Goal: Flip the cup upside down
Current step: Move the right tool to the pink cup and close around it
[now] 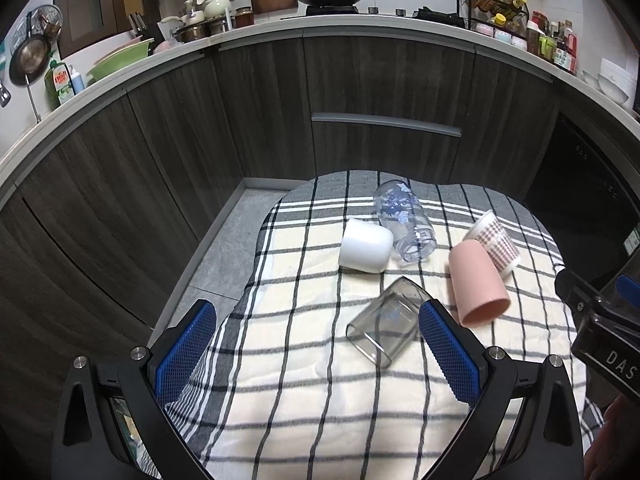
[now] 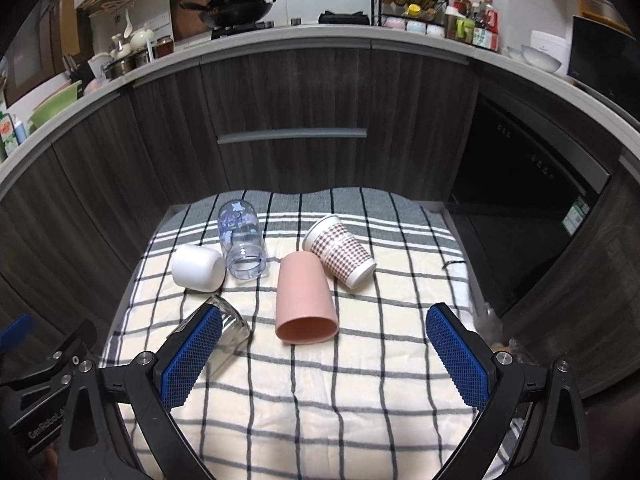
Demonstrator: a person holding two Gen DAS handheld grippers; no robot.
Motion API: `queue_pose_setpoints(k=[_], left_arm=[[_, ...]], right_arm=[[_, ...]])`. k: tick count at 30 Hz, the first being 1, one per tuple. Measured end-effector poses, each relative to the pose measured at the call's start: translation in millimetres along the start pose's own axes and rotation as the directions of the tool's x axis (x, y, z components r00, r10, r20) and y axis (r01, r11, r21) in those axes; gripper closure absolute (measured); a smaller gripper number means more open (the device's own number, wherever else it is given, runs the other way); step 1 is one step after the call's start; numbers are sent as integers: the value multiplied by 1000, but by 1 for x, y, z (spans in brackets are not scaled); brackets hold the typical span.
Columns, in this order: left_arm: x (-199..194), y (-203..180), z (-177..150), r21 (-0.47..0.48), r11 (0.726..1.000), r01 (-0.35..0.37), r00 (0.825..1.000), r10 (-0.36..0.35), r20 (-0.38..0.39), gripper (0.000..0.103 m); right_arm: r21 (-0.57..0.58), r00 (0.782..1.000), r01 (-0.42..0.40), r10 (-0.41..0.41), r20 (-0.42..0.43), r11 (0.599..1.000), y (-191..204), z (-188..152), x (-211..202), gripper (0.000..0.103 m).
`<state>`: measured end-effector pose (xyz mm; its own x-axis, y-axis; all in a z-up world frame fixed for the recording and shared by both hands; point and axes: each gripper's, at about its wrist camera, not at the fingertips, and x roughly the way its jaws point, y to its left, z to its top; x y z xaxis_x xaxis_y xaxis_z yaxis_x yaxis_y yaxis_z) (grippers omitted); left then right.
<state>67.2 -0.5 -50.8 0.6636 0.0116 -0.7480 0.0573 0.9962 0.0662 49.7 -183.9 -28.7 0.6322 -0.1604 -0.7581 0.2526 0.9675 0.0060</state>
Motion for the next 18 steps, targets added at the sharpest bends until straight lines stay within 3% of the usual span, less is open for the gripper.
queue_pose_setpoints(k=[18], left_arm=[[105,-6,-4,-56,996,-67,996,64,-60,0]], right_arm=[[-50,978,12,-22,-207,999,12,8,155,1]])
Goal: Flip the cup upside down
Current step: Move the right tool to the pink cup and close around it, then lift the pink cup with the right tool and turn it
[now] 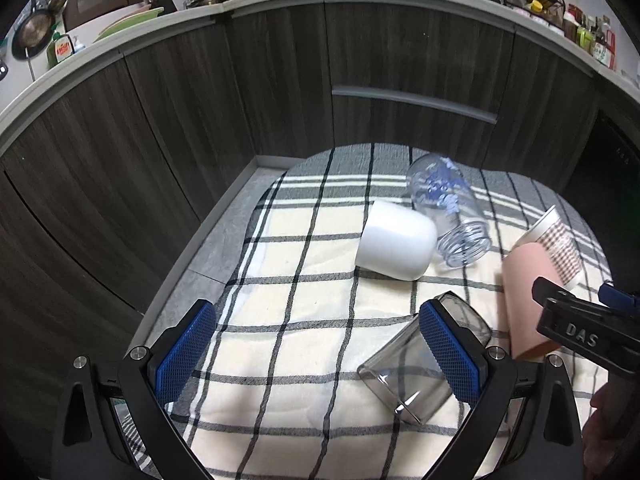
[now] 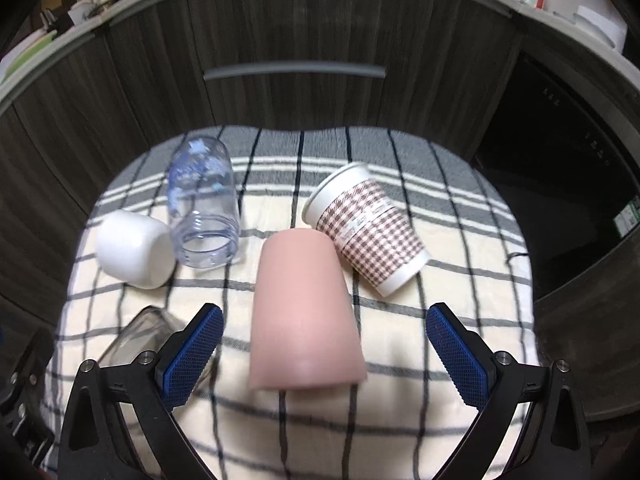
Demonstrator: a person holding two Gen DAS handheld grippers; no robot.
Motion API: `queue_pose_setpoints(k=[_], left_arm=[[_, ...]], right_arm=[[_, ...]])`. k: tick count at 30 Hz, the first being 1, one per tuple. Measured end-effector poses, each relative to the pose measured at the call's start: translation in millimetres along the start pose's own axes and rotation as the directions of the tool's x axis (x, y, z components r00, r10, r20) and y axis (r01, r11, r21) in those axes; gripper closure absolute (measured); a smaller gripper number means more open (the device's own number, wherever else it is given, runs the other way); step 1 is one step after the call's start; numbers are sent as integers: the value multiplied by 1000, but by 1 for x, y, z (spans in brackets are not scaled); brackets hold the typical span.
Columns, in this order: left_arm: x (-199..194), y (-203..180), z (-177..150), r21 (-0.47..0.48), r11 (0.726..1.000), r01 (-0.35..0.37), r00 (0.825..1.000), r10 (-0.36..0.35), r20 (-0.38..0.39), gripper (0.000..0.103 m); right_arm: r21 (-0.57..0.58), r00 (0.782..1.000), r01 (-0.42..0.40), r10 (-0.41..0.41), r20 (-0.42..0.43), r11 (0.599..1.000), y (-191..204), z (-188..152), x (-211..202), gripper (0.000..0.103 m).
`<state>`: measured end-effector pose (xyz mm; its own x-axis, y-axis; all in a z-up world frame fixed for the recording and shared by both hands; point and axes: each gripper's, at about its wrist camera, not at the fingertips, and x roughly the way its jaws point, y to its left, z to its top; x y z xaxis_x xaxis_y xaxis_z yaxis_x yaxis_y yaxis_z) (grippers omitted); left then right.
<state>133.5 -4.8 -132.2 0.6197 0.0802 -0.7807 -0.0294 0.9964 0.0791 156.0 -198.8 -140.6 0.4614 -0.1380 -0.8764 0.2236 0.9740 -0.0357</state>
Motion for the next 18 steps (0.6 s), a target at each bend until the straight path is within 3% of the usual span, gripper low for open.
queue_pose_setpoints(k=[8,14,18], left_arm=[[13,-7,-3,15,1000,-8,1000,8,-12,0],[18,-8,-3,18,1000,-15,1000,15,-17,0],[16,-6,-3,18,1000,-16,1000,16,-14,0]], right_arm=[[10,994,-11,12,-108,1000,-2,0,50,6],[24,987,-63,66,-144,998,-1,-3,65,31],[20,989,-70,72,-128,997,3,-4,59,31]])
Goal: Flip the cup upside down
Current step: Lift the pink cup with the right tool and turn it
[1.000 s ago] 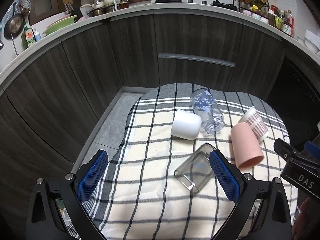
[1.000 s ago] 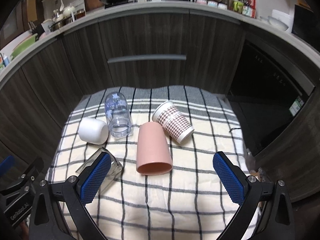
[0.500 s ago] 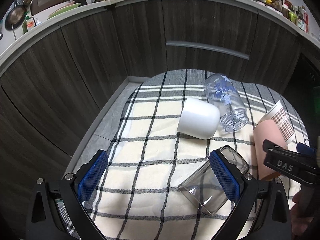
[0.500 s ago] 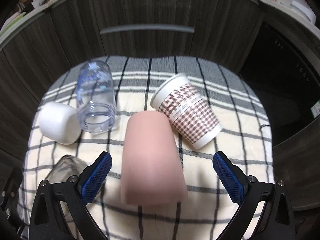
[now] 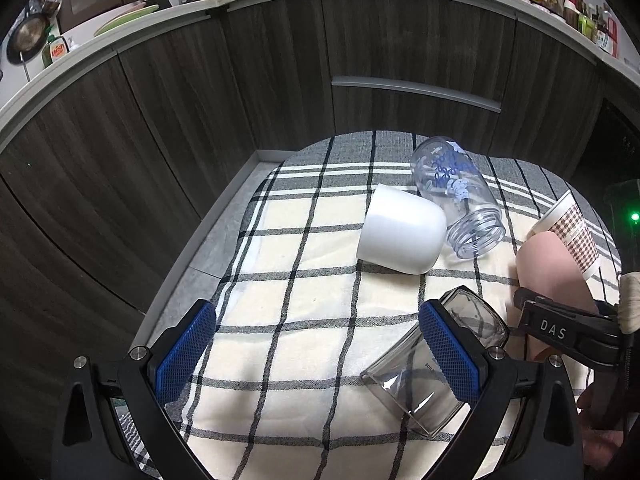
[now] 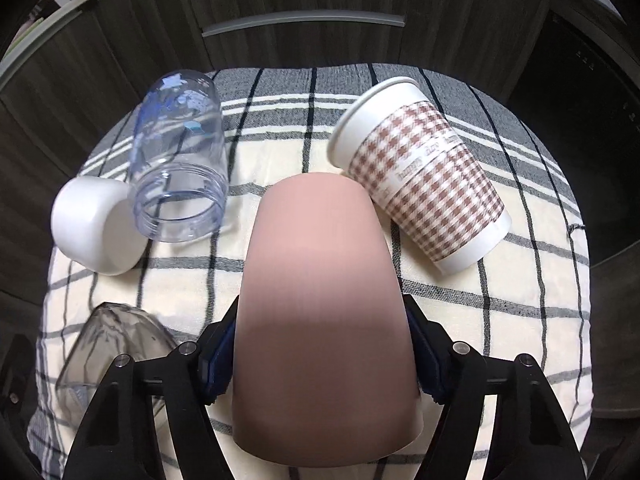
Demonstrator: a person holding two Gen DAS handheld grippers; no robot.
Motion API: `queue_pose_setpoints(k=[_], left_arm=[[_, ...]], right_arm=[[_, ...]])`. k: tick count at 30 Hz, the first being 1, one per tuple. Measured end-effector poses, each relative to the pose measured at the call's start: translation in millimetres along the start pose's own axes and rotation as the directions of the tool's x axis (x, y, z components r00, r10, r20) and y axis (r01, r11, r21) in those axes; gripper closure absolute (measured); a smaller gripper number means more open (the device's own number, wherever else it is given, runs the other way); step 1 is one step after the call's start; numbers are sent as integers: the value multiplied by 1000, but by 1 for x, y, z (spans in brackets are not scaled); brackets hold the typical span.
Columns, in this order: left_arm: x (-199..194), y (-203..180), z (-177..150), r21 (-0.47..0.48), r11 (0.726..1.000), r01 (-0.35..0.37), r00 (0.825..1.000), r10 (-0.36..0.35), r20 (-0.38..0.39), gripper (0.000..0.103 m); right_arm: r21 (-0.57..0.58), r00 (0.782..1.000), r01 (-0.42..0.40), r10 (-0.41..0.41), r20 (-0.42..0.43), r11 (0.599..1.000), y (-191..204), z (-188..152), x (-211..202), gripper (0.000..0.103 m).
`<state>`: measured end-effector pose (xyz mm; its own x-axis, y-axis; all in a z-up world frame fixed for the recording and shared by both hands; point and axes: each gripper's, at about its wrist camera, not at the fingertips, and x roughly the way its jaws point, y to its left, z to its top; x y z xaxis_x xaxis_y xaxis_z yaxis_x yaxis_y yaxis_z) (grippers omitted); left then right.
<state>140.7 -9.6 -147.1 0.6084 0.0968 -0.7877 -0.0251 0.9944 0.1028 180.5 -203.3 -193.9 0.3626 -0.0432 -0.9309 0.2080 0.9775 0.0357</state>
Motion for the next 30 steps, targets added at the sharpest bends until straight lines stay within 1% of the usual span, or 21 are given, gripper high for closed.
queue_pose_setpoints(k=[6,11,17,20,24,27,30], left_arm=[[-16,5,-4,7,1000,7,1000,-7,12,0],[-39,19,-19,21,1000,18,1000,-19,9,0],[-68,43,-49,29,999,17,1000,-16,-4,0],[-81,56,-66,34,999,14,1000,-14,-6,0],[-92,68,-89,44,999,6,1000,-5,-10,0],[-94,77,-103,34,999,6,999,-5,-34,0],[-95,80,-110,33,999,8,999,-7,-46,0]], right_arm=[[-1,1000,-12,12,24,1000,1,-5,-24,31],[19,999,-49,49,23,999,-1,-26,-51,31],[30,995,-99,100,-1,995,11,-77,-77,31],[37,992,-127,128,-21,991,17,-111,-88,31],[48,990,-135,136,-29,990,29,-144,-91,31],[53,988,-138,141,-61,989,35,-161,-87,31],[28,988,-130,132,-75,991,42,-172,-85,31]])
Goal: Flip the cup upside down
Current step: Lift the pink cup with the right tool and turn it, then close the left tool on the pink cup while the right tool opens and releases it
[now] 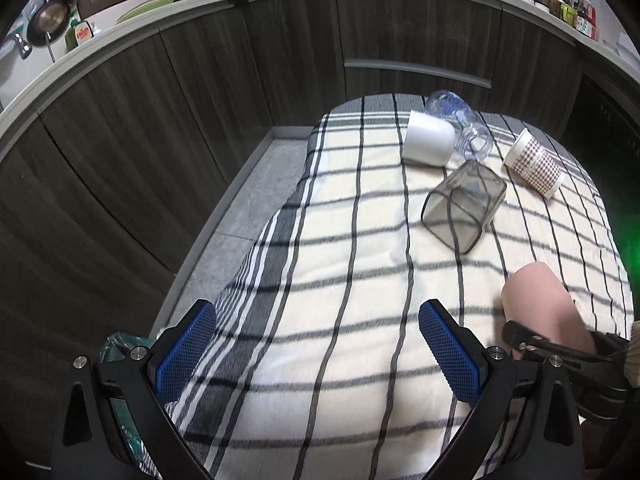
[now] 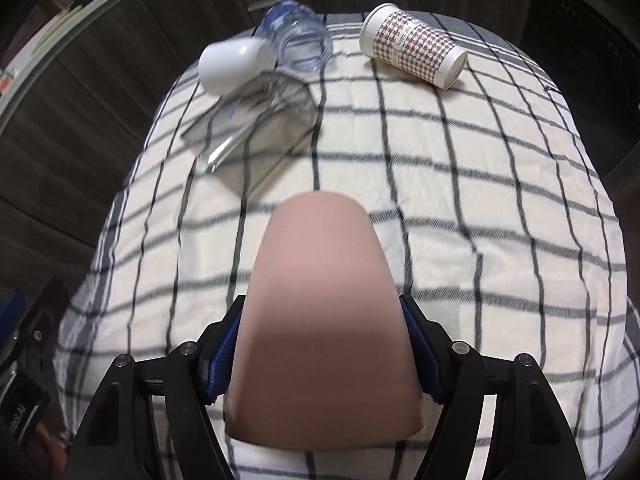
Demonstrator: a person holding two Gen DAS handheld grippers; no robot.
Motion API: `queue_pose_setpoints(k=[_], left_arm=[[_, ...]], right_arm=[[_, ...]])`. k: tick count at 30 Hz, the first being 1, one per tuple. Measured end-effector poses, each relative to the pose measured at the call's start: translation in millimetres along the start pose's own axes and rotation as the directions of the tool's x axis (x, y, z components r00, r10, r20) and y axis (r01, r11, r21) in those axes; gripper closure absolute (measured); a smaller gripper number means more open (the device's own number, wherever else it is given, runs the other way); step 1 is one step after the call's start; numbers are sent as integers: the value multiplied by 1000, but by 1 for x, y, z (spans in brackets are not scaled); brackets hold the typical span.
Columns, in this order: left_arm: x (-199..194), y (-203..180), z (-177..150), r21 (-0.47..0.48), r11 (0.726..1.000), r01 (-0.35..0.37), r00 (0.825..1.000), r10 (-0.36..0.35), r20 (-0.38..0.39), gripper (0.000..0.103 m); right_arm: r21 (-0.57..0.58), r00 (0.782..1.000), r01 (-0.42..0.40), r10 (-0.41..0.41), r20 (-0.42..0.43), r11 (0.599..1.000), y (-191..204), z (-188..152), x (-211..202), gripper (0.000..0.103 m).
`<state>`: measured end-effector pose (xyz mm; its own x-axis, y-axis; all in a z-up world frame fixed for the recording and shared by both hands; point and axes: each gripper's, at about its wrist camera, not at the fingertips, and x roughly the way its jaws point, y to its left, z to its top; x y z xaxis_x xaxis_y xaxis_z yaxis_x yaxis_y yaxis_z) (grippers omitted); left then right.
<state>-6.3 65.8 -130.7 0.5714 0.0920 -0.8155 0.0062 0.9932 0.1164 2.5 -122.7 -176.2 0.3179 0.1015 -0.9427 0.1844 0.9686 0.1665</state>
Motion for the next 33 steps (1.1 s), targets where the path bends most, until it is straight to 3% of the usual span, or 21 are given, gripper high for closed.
queue_pose_setpoints(k=[6,11,20,26,30,33], left_arm=[[-5,-1,-2,8,1000,9,1000,-9,1,0],[-9,-5,3,16,1000,15,1000,-15,5,0],[-17,-27,12,47,997,55,998,-55,4,0],[-15,-65,19,105,986,128,991,-125,-36,0],[-8,-99,25,127,973,195,978,-184,-96,0],[1,-128,27,120,955,270,953,-247,-177,0]], right_arm=[[-11,998,-3,2,-63,1000,3,-9,14,31],[-4,998,-8,8,-57,1000,2,-8,9,17],[21,997,-6,4,77,1000,-15,0,-47,17],[55,977,30,-41,210,998,-47,5,-95,17],[104,959,81,-106,264,991,-74,2,-118,17],[135,950,110,-145,277,985,-92,2,-128,17]])
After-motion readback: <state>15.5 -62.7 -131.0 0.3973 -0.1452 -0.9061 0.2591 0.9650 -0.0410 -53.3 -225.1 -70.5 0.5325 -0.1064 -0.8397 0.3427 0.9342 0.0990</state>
